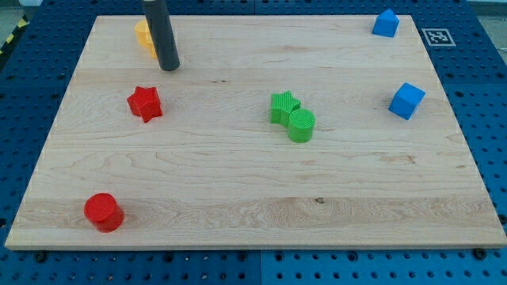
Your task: Move the blue triangle slightly left
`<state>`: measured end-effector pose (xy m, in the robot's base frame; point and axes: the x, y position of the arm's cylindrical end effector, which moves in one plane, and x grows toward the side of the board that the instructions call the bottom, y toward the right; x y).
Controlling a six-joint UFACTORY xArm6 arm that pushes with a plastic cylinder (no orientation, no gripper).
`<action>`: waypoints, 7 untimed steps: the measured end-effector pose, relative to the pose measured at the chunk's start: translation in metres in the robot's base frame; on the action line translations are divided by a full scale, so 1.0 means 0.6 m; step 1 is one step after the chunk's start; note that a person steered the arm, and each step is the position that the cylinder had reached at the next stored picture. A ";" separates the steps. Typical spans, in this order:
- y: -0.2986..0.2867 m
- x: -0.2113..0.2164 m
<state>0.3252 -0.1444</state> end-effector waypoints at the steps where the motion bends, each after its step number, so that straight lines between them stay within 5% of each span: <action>1: 0.000 0.000; 6: 0.065 -0.023; 7: 0.152 -0.035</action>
<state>0.3044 -0.0532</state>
